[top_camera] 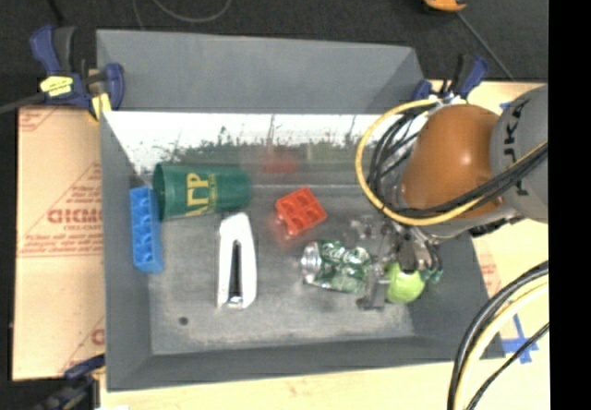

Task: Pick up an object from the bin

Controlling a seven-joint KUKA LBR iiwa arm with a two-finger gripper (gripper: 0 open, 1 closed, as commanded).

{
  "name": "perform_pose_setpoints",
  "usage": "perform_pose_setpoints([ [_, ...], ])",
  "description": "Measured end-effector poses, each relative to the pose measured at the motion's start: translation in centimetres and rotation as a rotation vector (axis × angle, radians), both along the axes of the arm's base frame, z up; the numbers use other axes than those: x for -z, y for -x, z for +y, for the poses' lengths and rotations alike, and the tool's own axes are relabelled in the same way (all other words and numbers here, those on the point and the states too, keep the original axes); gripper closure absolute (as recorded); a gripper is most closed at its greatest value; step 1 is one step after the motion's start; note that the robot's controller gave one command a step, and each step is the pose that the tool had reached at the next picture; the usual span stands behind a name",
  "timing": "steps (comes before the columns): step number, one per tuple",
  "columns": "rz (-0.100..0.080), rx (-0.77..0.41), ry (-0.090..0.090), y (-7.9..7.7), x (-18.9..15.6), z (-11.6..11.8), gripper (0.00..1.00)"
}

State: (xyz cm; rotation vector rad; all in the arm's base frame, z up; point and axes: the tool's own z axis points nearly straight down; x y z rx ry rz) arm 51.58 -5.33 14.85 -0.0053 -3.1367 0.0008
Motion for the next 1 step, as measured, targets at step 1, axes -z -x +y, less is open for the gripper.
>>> perform_pose_setpoints([
  [1,-0.006,-0.002,0.001,-0.10,-0.43,0.02,0.00],
])
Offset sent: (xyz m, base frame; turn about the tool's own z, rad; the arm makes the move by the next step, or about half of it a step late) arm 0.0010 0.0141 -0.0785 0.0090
